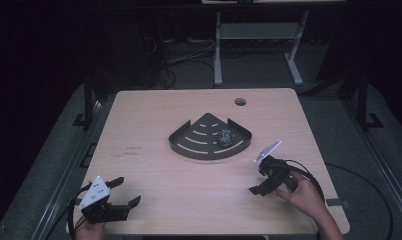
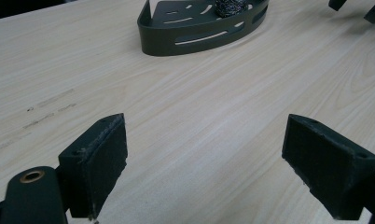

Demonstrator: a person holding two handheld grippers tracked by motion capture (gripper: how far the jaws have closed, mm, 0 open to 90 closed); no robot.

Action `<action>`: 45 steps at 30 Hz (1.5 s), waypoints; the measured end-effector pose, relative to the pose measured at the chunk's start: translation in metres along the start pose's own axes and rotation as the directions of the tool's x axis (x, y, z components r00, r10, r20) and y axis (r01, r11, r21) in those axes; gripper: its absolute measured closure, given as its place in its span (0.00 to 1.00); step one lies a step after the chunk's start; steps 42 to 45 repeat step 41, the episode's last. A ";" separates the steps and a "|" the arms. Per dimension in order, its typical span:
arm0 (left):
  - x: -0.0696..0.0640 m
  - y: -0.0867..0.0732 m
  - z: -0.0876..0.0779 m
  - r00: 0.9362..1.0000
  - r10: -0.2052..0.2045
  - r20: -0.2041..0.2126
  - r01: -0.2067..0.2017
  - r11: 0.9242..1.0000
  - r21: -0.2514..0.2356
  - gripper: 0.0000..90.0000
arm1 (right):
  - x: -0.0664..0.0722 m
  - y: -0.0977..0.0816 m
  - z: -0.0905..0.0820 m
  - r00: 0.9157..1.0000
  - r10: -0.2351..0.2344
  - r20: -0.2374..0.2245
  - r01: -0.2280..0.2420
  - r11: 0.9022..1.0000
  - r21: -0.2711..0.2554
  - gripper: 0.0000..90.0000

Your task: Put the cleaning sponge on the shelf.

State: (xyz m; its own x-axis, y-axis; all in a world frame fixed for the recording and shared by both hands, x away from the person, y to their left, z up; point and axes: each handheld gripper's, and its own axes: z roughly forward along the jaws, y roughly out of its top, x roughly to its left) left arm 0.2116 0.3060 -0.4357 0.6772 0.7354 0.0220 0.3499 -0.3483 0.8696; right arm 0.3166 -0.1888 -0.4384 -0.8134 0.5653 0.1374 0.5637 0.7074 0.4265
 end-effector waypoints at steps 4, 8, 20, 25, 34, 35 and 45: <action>0.000 0.000 0.001 1.000 0.001 0.000 -0.001 1.000 -0.001 0.15 | 0.003 -0.005 0.000 1.000 0.005 -0.003 -0.005 1.000 -0.014 0.20; 0.000 0.000 0.001 1.000 0.005 0.003 -0.005 1.000 0.005 0.15 | 0.007 -0.009 -0.001 1.000 0.007 -0.009 -0.007 1.000 -0.029 0.20; -0.001 0.000 0.001 1.000 0.005 0.003 -0.005 1.000 0.003 0.15 | 0.014 -0.024 0.000 1.000 0.020 -0.005 -0.020 0.998 -0.055 0.20; -0.001 0.000 0.002 1.000 0.009 0.003 -0.009 1.000 0.005 0.15 | 0.016 -0.032 0.000 0.999 0.032 -0.002 -0.032 0.997 -0.066 0.20; -0.002 0.000 0.002 1.000 0.004 0.005 -0.004 1.000 0.005 0.15 | 0.022 -0.042 0.001 0.999 0.042 0.007 -0.042 0.996 -0.080 0.20; -0.001 0.000 0.002 1.000 0.008 0.005 -0.008 1.000 0.006 0.15 | 0.023 -0.043 0.001 0.999 0.044 0.003 -0.043 0.995 -0.089 0.20; -0.001 0.000 0.002 1.000 0.010 0.002 -0.010 1.000 0.007 0.15 | 0.027 -0.051 -0.003 0.998 0.059 0.010 -0.057 0.992 -0.110 0.19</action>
